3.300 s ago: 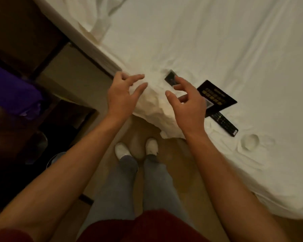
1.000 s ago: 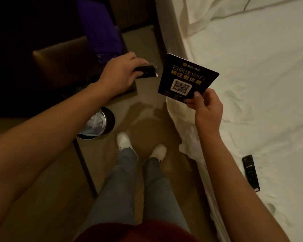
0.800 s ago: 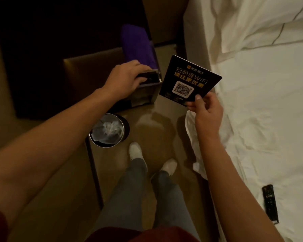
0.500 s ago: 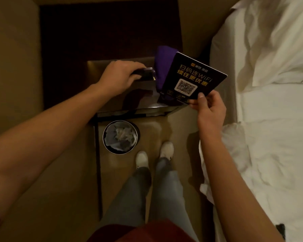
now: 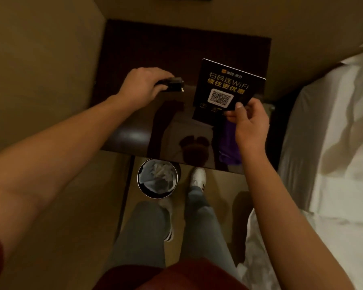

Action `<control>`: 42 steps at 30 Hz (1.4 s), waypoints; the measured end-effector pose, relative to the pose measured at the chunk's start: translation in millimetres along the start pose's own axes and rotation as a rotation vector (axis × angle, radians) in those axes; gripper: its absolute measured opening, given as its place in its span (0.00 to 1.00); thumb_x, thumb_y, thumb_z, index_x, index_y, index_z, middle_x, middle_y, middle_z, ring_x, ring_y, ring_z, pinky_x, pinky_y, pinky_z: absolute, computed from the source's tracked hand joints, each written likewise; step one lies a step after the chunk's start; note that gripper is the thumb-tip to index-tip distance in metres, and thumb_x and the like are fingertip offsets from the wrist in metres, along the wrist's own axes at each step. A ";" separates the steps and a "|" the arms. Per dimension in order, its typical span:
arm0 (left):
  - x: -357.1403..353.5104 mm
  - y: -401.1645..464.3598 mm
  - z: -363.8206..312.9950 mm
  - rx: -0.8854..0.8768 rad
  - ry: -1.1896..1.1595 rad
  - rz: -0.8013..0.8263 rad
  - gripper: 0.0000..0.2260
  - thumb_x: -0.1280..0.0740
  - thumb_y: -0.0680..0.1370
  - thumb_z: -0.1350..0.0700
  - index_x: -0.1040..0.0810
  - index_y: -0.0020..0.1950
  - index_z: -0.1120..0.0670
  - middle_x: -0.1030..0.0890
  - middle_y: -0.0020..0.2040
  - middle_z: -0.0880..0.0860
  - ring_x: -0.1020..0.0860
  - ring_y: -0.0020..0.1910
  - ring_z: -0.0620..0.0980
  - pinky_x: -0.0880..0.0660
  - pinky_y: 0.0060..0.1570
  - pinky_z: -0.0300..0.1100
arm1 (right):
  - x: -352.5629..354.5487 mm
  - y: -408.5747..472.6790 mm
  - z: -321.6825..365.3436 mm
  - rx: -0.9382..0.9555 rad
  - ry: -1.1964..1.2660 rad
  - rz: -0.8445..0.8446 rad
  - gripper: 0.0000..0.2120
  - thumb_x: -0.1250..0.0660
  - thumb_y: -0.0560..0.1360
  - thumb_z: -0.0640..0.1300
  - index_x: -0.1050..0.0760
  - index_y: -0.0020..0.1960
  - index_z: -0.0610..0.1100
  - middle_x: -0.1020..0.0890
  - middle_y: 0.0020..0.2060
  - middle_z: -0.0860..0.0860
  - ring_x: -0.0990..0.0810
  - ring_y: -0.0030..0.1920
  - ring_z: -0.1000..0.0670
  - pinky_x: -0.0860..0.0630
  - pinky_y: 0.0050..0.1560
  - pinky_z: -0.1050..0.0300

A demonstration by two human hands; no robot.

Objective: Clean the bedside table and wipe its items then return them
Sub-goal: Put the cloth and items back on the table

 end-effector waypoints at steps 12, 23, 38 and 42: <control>17.2 61.0 94.2 0.077 0.045 0.006 0.17 0.31 0.80 0.56 0.21 0.70 0.49 0.17 0.64 0.55 0.21 0.64 0.59 0.26 0.63 0.54 | -80.1 74.7 38.5 0.068 -0.025 0.125 0.05 0.39 0.84 0.37 0.28 0.60 0.40 0.18 0.46 0.50 0.14 0.48 0.47 0.16 0.52 0.50; 10.9 98.6 180.1 0.110 0.063 0.032 0.18 0.31 0.81 0.59 0.22 0.71 0.53 0.20 0.67 0.58 0.24 0.66 0.61 0.28 0.65 0.54 | -166.6 121.1 54.1 0.074 -0.046 0.120 0.04 0.40 0.85 0.38 0.28 0.59 0.42 0.17 0.50 0.44 0.14 0.50 0.45 0.16 0.54 0.48; 26.8 161.8 230.4 0.023 0.207 0.049 0.17 0.31 0.80 0.60 0.21 0.69 0.57 0.21 0.67 0.62 0.25 0.67 0.63 0.28 0.63 0.55 | -235.5 184.4 72.6 0.107 -0.146 0.117 0.09 0.40 0.85 0.41 0.27 0.64 0.42 0.16 0.54 0.46 0.14 0.51 0.47 0.16 0.54 0.48; 27.1 163.9 239.2 0.055 0.191 0.073 0.17 0.30 0.80 0.60 0.21 0.69 0.57 0.21 0.67 0.62 0.26 0.68 0.63 0.28 0.65 0.56 | -245.6 192.0 69.5 0.119 -0.139 0.114 0.08 0.40 0.85 0.41 0.27 0.62 0.43 0.17 0.54 0.47 0.14 0.50 0.48 0.16 0.53 0.48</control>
Point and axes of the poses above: each hand's wrist, its own y-axis towards the middle knuckle, its own x-axis out of the back of the hand, z = x × y, the point moved 1 cm from there along y, towards the middle knuckle
